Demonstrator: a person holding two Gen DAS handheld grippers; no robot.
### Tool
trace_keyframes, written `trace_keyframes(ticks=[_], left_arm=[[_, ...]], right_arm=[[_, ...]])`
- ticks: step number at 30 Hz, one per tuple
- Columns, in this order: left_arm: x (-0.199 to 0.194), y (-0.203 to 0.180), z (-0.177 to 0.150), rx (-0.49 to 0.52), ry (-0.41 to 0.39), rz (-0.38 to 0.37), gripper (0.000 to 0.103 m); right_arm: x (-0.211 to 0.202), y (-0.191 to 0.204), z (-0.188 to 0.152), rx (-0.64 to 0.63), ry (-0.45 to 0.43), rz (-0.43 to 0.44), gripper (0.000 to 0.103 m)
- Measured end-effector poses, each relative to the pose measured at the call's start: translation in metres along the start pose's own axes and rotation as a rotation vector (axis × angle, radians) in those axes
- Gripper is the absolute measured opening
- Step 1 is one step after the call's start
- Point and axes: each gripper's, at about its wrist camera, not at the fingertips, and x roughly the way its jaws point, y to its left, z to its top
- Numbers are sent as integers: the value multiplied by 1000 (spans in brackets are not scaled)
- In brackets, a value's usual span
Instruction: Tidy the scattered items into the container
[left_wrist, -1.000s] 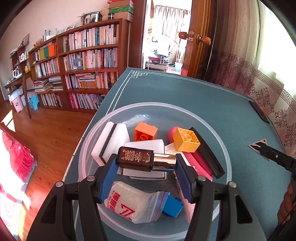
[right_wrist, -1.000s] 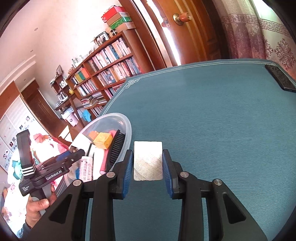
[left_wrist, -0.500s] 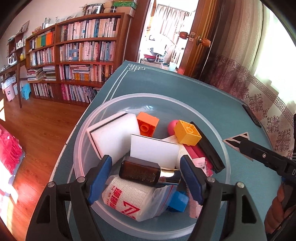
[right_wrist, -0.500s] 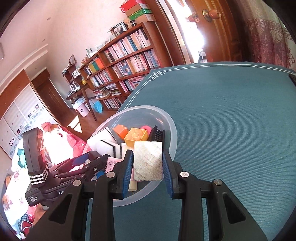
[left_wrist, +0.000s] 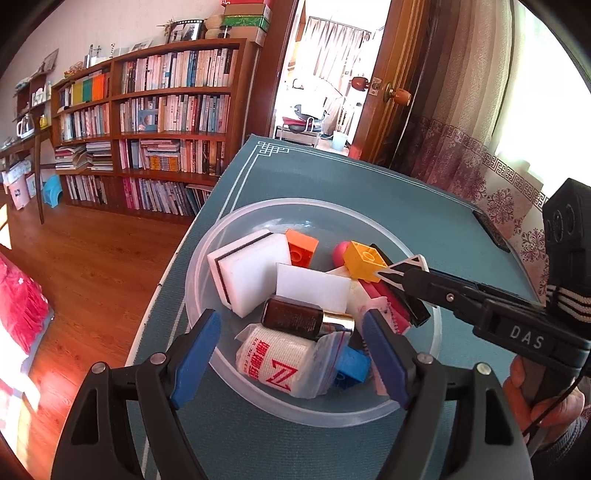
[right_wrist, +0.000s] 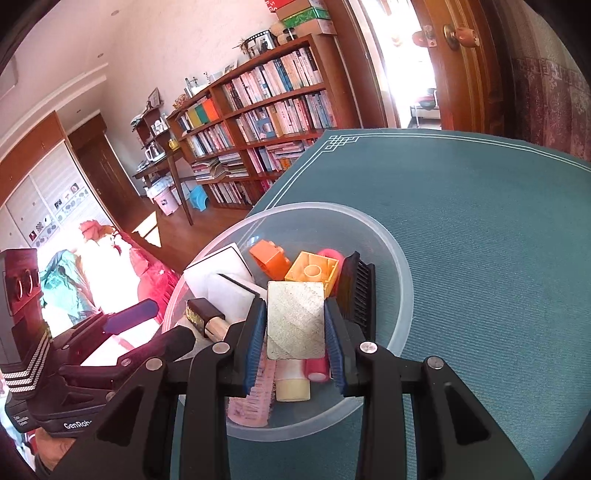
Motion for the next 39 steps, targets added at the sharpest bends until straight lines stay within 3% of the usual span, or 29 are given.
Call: trace_keyframes(ticks=[4, 14, 25, 34, 35, 39], left_arm=[[-1, 0, -5, 50, -2, 72, 83], [2, 1, -13, 49, 16, 81, 83], [-5, -12, -19, 81, -9, 164, 83], [-16, -32, -22, 78, -38, 233, 83], [-18, -34, -23, 78, -44, 245, 83], [-31, -41, -25, 93, -94, 324, 96]], right_arm=[[11, 5, -1, -27, 14, -21, 34], [15, 3, -1, -26, 17, -27, 34], [-12, -10, -9, 31, 3, -15, 35], [-53, -20, -23, 50, -73, -72, 35], [-58, -20, -24, 52, -80, -71, 38], [-82, -17, -28, 37, -149, -85, 71]])
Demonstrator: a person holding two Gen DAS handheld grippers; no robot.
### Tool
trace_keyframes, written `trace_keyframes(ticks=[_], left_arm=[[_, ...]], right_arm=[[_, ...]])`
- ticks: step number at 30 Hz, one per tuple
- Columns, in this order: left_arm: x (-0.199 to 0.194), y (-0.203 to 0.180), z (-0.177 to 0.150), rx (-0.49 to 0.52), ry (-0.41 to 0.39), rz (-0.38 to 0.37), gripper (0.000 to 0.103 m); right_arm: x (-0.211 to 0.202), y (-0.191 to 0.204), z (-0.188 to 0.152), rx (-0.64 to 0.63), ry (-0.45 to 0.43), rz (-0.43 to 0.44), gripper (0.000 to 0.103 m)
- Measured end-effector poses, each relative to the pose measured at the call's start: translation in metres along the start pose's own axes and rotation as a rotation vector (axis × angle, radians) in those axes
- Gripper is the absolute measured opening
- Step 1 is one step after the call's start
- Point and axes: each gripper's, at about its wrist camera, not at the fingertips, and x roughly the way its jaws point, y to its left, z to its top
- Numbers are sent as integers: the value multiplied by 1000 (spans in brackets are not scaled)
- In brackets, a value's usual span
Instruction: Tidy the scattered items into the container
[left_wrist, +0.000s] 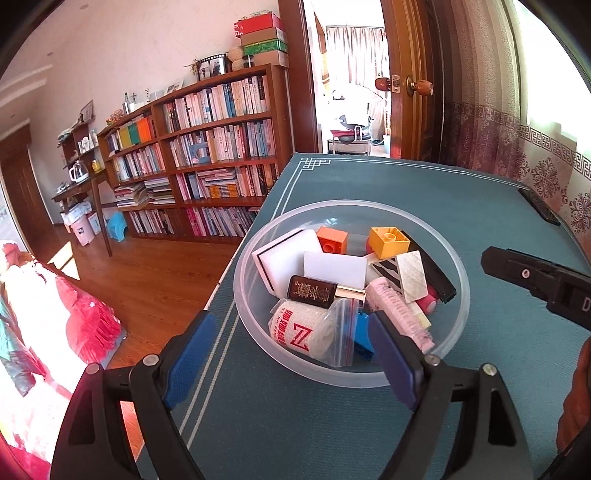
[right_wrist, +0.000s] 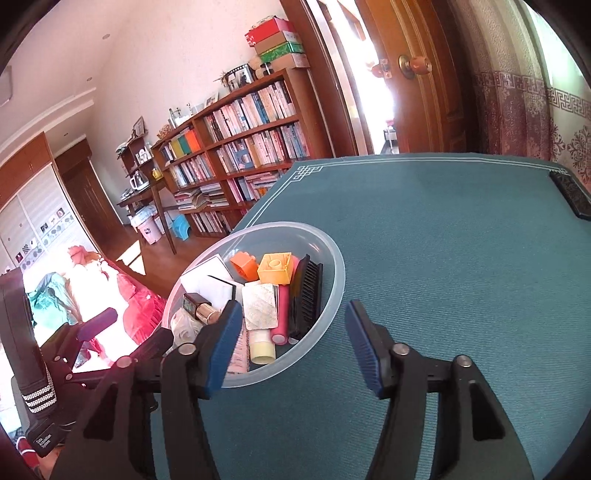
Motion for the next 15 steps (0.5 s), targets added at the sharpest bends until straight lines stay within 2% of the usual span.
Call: trace_keyframes(ticks=[1, 3, 9, 15], left_arm=[[-4, -1, 0, 0, -15, 17, 103], [-14, -1, 0, 0, -47, 39, 103], [-29, 0, 0, -2, -65, 51, 103], [-40, -3, -2, -10, -73, 60, 103]], right_arm=[[-6, 1, -1, -9, -19, -11, 74], [-17, 3, -2, -24, -49, -30, 83], [-42, 4, -6, -5, -86, -91, 84], [-79, 13, -9, -33, -193, -192, 84]])
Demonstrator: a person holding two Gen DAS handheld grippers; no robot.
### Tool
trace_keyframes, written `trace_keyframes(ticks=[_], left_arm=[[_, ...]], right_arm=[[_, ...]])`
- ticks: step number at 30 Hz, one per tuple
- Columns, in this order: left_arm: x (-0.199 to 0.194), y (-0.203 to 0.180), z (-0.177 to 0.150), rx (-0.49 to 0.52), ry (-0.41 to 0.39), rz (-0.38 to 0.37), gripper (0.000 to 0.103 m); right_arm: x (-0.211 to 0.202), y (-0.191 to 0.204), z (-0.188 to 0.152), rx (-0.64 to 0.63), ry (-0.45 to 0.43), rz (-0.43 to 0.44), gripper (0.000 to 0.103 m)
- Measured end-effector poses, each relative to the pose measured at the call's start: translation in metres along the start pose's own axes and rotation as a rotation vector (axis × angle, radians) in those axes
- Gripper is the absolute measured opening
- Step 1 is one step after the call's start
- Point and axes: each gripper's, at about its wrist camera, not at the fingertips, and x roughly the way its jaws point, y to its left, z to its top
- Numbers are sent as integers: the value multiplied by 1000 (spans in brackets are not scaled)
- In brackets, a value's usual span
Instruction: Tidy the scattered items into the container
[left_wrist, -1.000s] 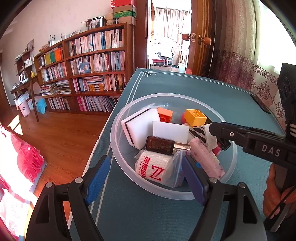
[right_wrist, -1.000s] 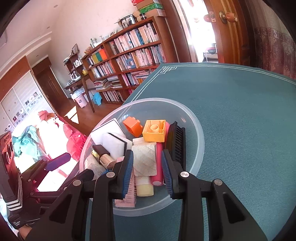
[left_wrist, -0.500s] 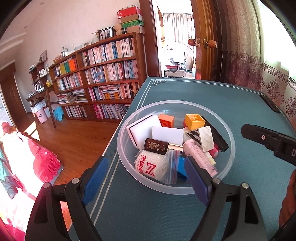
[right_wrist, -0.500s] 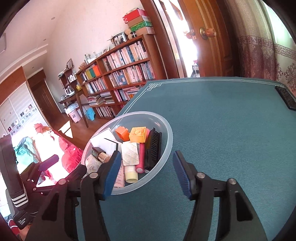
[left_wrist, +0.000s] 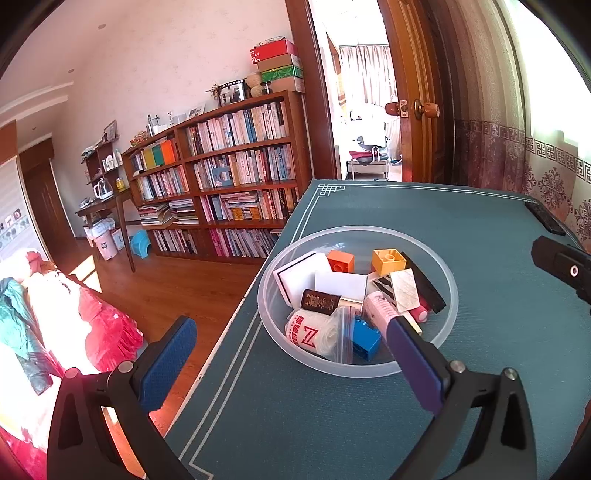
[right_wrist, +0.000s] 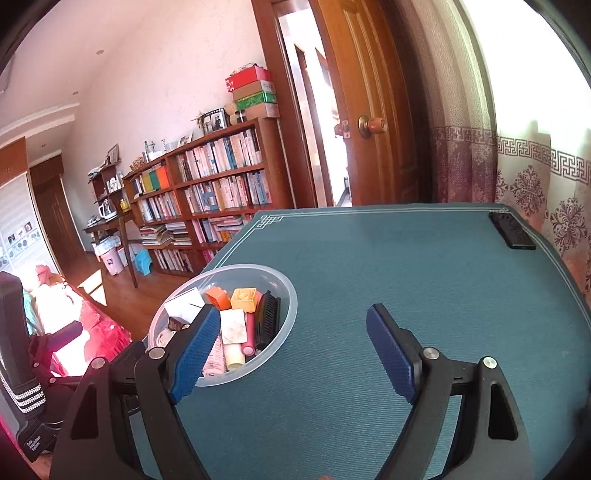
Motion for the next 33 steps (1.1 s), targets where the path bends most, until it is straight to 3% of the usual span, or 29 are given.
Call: trace_keyframes(ticks=[2, 6, 10, 12, 16, 21, 25, 28, 33], left_arm=[[-6, 0, 1, 3, -18, 4, 103], [-23, 2, 3, -5, -66, 11, 103], [-35, 9, 3, -19, -100, 19, 103], [-39, 12, 1, -25, -101, 21, 103], [-40, 20, -8, -41, -91, 24, 103], [-39, 26, -22, -18, -72, 29, 103], [-36, 31, -31, -1, -47, 28, 103], [-33, 36, -35, -1, -35, 33, 103], [-23, 52, -43, -43, 3, 36, 103]], right_arm=[[-16, 5, 3, -20, -57, -36, 87], [-44, 13, 5, -34, -186, -110, 103], [-60, 14, -8, -21, -316, -108, 103], [-56, 15, -9, -20, -268, -101, 103], [-44, 13, -12, 19, -139, 43, 103], [-25, 36, -26, -76, -35, 51, 103], [1, 64, -47, -204, 92, 9, 103], [12, 77, -59, -247, 118, -15, 103], [23, 82, -64, -208, 128, -55, 103]])
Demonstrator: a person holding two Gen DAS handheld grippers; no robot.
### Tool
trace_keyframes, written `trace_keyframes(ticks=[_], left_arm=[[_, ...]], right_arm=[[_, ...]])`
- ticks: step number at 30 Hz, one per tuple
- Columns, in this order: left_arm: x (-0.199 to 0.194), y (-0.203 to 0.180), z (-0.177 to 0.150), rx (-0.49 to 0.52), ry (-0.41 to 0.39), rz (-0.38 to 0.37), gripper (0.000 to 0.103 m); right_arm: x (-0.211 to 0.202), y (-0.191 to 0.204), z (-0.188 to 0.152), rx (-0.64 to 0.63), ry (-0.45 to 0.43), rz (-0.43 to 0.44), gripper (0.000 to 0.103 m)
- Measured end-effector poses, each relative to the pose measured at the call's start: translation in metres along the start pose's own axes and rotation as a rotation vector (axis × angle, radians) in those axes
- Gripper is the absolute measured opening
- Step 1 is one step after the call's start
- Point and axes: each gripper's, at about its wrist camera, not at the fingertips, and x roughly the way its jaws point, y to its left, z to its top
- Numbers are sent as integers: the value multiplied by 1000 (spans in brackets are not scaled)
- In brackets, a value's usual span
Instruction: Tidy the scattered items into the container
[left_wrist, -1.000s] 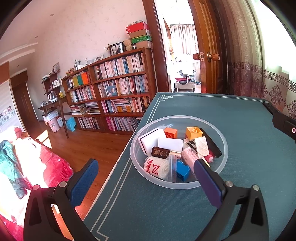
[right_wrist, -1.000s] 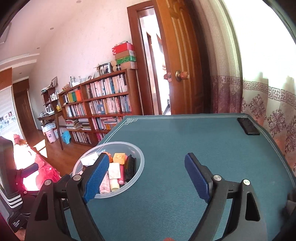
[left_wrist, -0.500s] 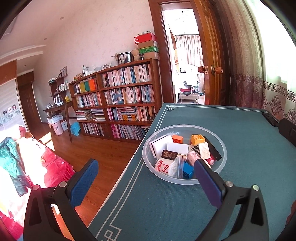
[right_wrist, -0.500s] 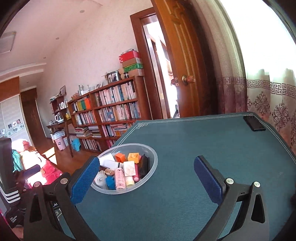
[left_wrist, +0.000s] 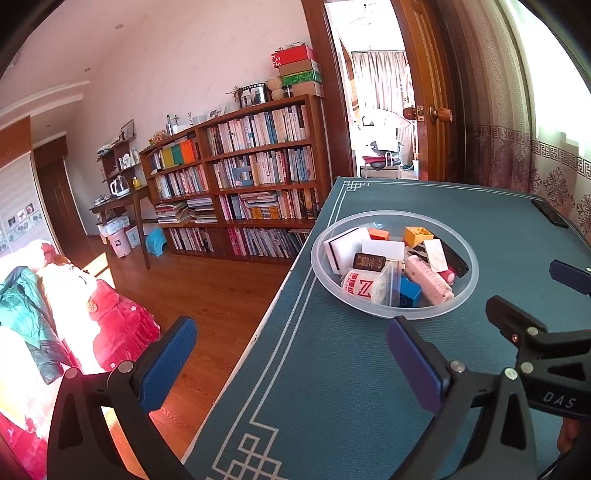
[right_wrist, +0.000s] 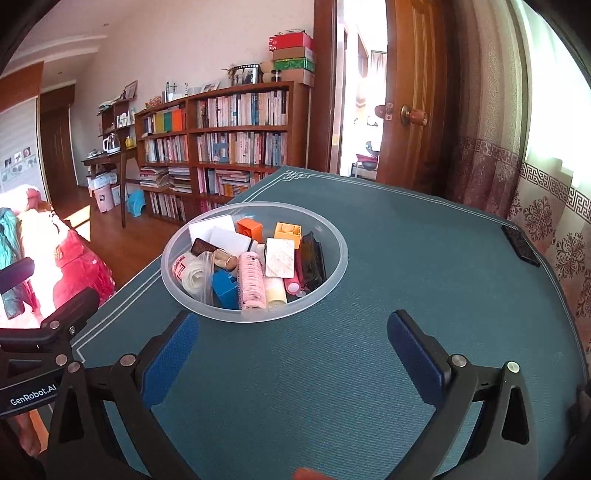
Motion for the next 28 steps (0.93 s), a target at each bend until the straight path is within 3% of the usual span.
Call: trace_keyframes(ticks=[10, 28], left_arm=[[29, 21, -13, -92, 101, 55, 103], [31, 4, -18, -68, 131, 48, 103]], right_arm=[[9, 11, 2, -19, -1, -9, 103], [15, 7, 2, -4, 13, 20, 103]])
